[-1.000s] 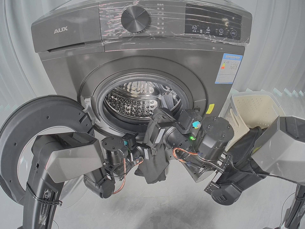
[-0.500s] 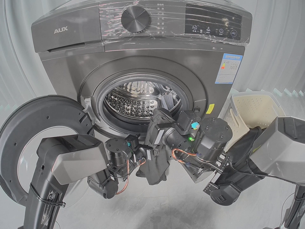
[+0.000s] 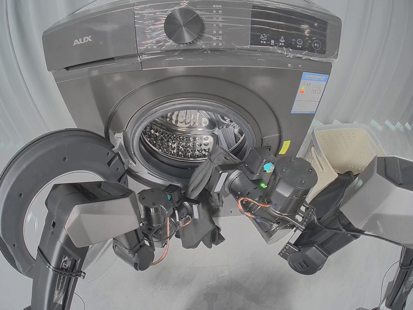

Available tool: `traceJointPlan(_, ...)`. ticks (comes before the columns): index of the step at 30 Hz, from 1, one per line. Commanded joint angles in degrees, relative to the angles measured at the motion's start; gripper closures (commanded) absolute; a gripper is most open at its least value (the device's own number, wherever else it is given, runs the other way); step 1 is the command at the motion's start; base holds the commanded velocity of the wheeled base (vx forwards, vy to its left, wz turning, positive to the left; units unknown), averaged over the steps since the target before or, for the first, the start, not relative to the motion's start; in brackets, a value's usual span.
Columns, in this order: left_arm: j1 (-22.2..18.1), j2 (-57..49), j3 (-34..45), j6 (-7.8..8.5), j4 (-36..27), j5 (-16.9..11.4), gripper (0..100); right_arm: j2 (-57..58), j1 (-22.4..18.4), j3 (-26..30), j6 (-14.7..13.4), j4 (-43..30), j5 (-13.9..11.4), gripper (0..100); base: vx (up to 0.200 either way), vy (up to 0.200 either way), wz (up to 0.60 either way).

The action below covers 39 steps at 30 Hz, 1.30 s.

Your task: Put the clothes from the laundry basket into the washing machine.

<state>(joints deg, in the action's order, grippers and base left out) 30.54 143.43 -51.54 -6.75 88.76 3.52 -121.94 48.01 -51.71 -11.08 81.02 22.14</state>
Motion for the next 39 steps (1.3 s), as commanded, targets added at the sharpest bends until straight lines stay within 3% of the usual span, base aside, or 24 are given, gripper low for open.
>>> traceJointPlan(1,0.2,-7.1,8.0,0.25,0.1,-0.5,100,0.7,-2.9,0.5,0.0,-0.1,0.0,100,0.0,0.0,0.0)
traceJointPlan(4,0.8,-12.1,14.8,0.69,0.2,-1.6,100,0.7,-4.8,0.5,0.0,-0.1,-0.1,100,0.0,0.0,0.0)
traceJointPlan(8,1.1,-18.7,22.8,2.1,0.2,-5.2,100,0.8,-5.9,0.5,0.0,-0.1,-0.1,100,0.0,0.0,0.0)
traceJointPlan(21,0.4,-31.5,35.1,2.01,0.1,-14.9,100,2.4,-7.7,1.9,0.0,0.0,-0.3,100,0.0,0.0,0.0)
traceJointPlan(31,0.4,-23.6,32.8,2.27,0.1,-14.9,100,3.2,-5.7,1.4,0.4,0.9,-0.5,100,0.0,0.0,0.0)
traceJointPlan(32,0.3,-23.0,32.4,2.27,0.1,-14.9,0,3.2,-5.6,1.4,0.4,0.9,-0.5,100,0.0,0.0,0.0)
traceJointPlan(39,-2.1,-13.2,24.9,2.27,0.1,-14.6,0,3.4,-3.3,1.4,0.7,0.7,-0.5,100,0.0,0.0,0.0)
